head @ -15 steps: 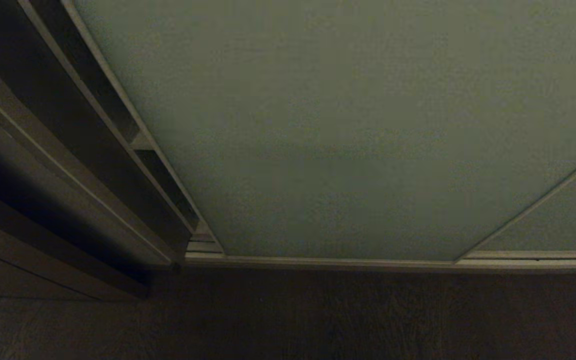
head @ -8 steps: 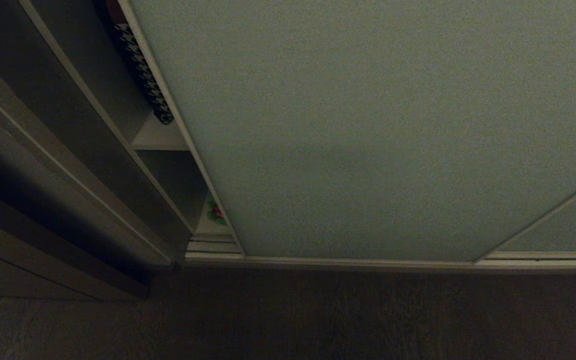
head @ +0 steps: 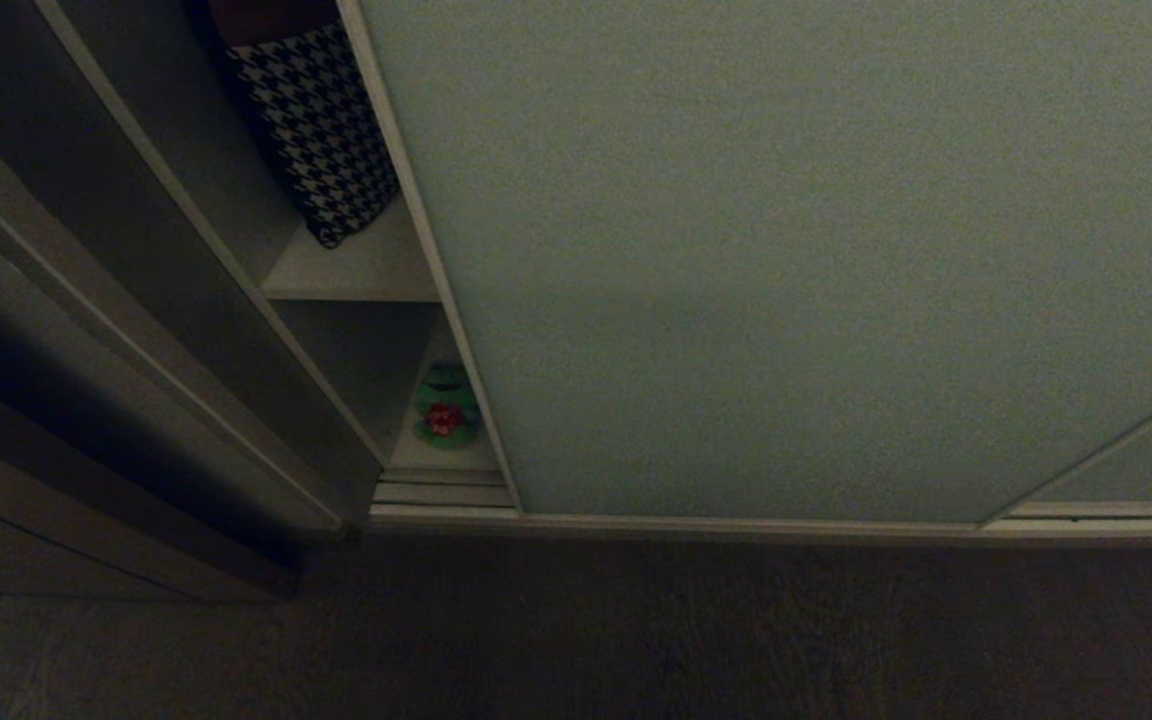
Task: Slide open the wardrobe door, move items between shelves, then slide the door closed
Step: Open the door
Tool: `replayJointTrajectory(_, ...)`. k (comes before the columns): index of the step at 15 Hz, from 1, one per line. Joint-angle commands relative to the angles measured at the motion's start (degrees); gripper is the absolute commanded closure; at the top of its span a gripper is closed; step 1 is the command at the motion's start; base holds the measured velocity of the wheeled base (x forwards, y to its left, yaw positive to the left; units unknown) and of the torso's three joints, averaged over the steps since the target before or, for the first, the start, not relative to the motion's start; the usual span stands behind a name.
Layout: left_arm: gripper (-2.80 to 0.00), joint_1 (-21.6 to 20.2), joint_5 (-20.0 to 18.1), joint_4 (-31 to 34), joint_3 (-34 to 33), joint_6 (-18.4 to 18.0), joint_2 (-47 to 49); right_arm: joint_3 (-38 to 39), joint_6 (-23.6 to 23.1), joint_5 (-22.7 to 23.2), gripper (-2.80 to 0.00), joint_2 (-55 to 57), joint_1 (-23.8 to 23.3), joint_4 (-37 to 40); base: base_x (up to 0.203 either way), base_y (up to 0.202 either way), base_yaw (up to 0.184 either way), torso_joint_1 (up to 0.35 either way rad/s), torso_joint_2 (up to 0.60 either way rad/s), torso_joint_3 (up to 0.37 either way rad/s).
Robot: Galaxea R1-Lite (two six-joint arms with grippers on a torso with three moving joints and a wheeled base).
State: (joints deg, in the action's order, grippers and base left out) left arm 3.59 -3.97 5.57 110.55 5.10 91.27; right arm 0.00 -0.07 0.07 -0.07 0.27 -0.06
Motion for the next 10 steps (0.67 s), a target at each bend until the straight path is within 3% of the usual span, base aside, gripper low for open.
replayJointTrajectory(1,0.0,2.2,-2.7,0.0,0.5,0.0,2.5,0.0,0.0,0.0,0.0,-0.1,0.1,0.0,0.0,0.0,0.0,0.0,0.0,0.0)
replayJointTrajectory(10,0.0,14.0,-1.7,2.3,0.4,0.1,1.1,0.0,0.0,0.0,0.0,-0.1,0.0,0.0,0.0,0.0,0.0,0.0,0.0,0.0)
